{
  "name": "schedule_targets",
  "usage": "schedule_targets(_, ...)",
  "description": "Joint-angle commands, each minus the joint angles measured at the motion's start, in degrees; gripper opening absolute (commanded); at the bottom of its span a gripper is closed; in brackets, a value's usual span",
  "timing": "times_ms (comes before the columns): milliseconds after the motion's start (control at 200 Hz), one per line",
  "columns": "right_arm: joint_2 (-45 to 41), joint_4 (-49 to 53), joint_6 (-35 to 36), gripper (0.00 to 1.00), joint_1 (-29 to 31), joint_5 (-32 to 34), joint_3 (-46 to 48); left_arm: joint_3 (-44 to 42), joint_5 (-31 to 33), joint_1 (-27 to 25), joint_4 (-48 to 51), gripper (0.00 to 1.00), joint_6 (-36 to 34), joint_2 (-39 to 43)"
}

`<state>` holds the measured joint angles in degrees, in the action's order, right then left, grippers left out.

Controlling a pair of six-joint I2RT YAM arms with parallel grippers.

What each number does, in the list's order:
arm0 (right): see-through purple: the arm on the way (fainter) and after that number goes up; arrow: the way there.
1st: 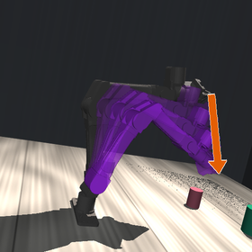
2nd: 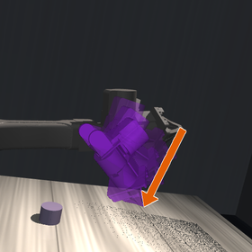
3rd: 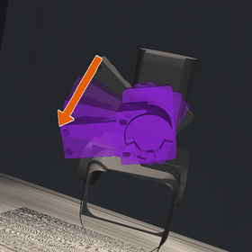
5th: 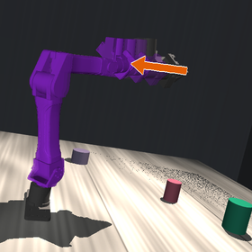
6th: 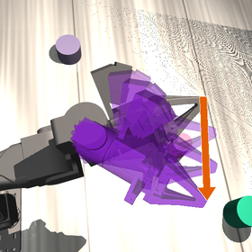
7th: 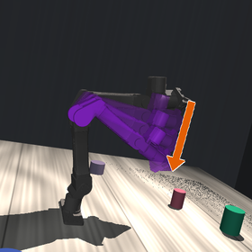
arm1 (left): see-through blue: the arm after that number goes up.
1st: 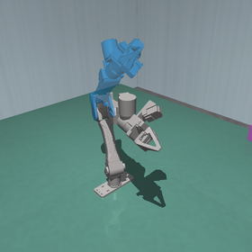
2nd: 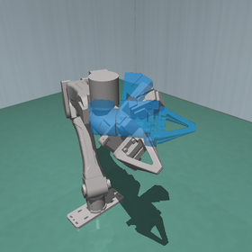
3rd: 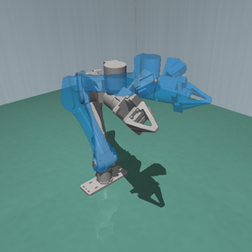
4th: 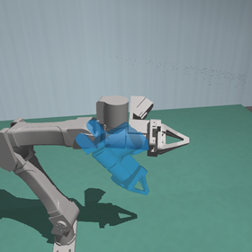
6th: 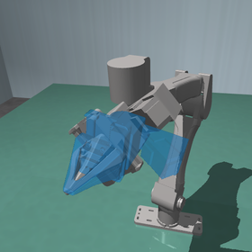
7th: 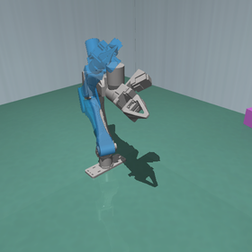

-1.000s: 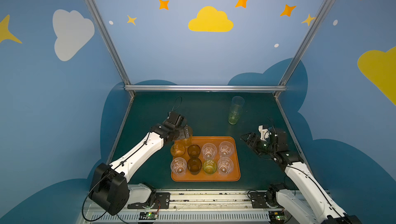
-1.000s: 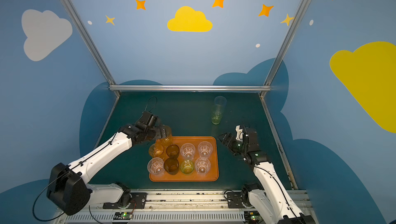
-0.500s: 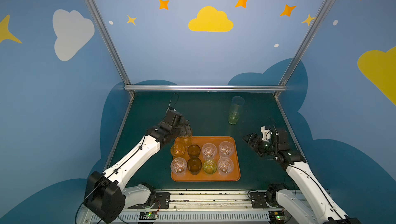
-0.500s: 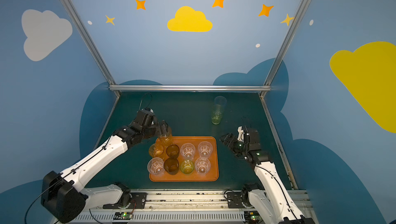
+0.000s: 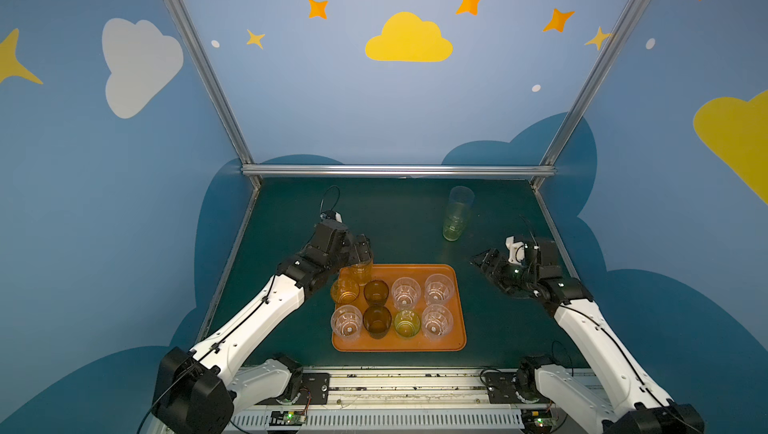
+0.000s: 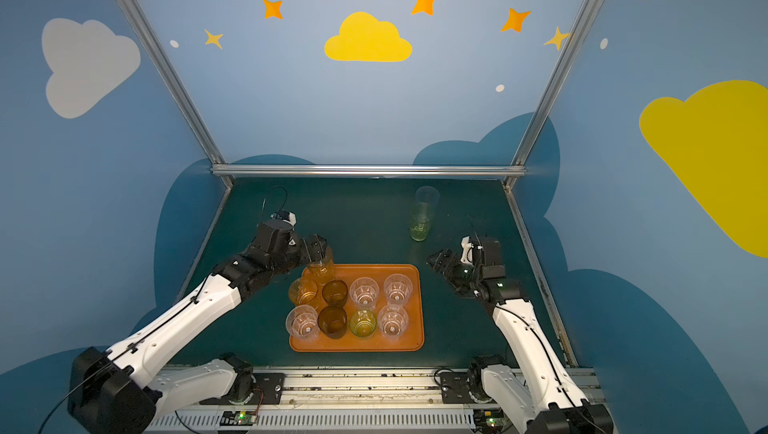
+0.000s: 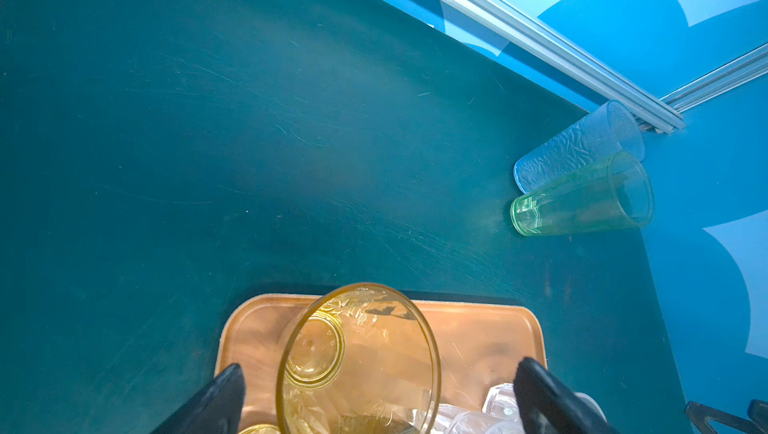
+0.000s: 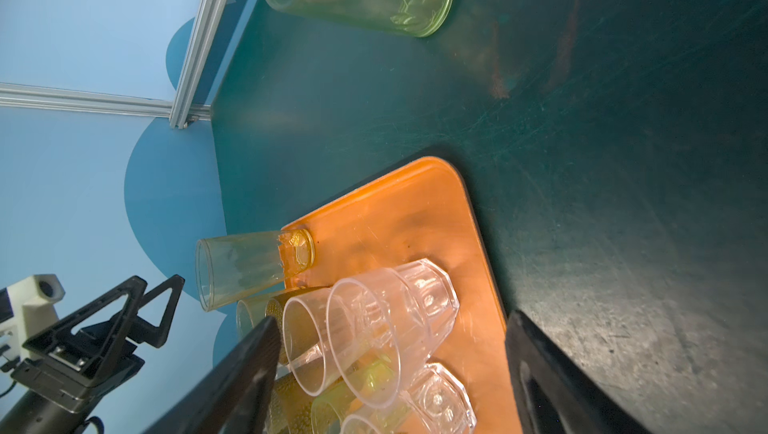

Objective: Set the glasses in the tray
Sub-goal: 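Reach right gripper to the tall green glass beyond the tray and close on it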

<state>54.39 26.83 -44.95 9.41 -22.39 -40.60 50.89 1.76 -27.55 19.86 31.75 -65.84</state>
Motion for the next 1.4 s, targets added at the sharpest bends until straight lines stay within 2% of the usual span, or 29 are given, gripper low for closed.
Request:
schedule_targets(0, 1.1, 0.1, 0.1, 0.84, -0.4, 1.2, -2.1, -1.3, -0.4, -0.1, -3.3, 1.0, -0.7, 1.7)
schedule_targets(235, 6.5, 0.6, 1.8, 0.82, -0.4, 2.4, -6.2, -7.0, -7.9, -0.4, -12.4, 1.0, -1.9, 6.0)
schedule_targets(536, 16.1, -4.6, 1.1, 0.79, -0.4, 1.3, -12.5, -9.8, -8.5, -0.6, -13.9, 1.0, -2.7, 8.2)
schedule_targets(826, 25.6, -8.1, 1.9, 0.75, -0.4, 4.5, -20.5, -12.1, -10.6, -1.2, -17.7, 1.0, -3.1, 10.9)
schedule_targets(1001, 30.6, -10.4, 1.3, 0.65, -0.4, 6.7, -23.3, -12.6, -10.7, -1.6, -18.2, 1.0, -3.5, 11.5)
schedule_targets(1136, 34.2, -11.7, 1.8, 0.47, -0.5, 6.8, -25.6, -13.1, -11.8, -1.8, -19.6, 1.0, -3.6, 11.4)
schedule_targets(1232, 36.6, -12.0, 2.1, 0.46, -0.4, 6.6, -27.2, -13.2, -13.0, -2.0, -20.2, 1.0, -3.4, 11.0)
schedule_targets(1327, 38.4, -12.2, 2.3, 0.37, -0.4, 6.4, -28.5, -13.2, -13.1, -2.4, -20.4, 1.0, -3.2, 10.7)
schedule_targets(1397, 39.4, -12.3, 2.5, 0.36, -0.4, 6.2, -29.1, -13.1, -13.2, -2.4, -20.3, 1.0, -3.2, 10.2)
